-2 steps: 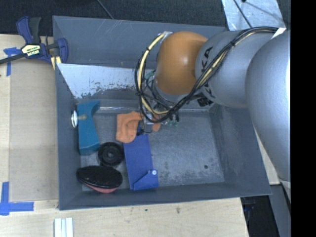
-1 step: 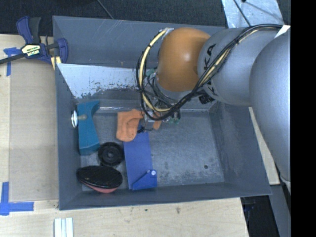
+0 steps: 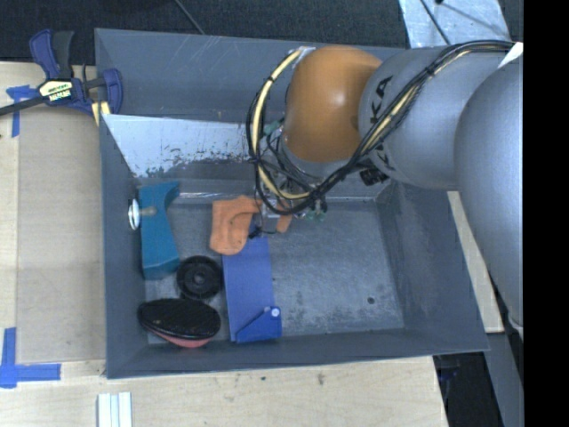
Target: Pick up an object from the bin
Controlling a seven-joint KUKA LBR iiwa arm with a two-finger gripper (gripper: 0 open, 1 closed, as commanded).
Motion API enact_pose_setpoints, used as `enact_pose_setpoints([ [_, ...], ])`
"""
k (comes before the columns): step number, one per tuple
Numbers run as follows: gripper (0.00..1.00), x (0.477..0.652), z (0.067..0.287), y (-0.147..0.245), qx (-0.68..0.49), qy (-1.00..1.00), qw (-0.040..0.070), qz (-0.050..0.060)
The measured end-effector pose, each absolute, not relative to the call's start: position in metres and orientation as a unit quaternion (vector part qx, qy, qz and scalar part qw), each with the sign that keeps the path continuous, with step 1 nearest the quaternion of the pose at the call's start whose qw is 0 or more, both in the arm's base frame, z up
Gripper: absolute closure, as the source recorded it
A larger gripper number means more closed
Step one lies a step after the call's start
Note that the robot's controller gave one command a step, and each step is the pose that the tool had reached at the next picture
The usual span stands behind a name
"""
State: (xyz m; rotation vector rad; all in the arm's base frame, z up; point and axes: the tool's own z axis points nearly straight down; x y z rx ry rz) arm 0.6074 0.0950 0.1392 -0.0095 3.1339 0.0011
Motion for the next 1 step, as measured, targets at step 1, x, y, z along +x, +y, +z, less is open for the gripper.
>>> enact_pose_setpoints([
  [1, 1.00, 0.6076, 0.1468, 0.0950, -0.003, 1.000, 0.003, 0.000],
])
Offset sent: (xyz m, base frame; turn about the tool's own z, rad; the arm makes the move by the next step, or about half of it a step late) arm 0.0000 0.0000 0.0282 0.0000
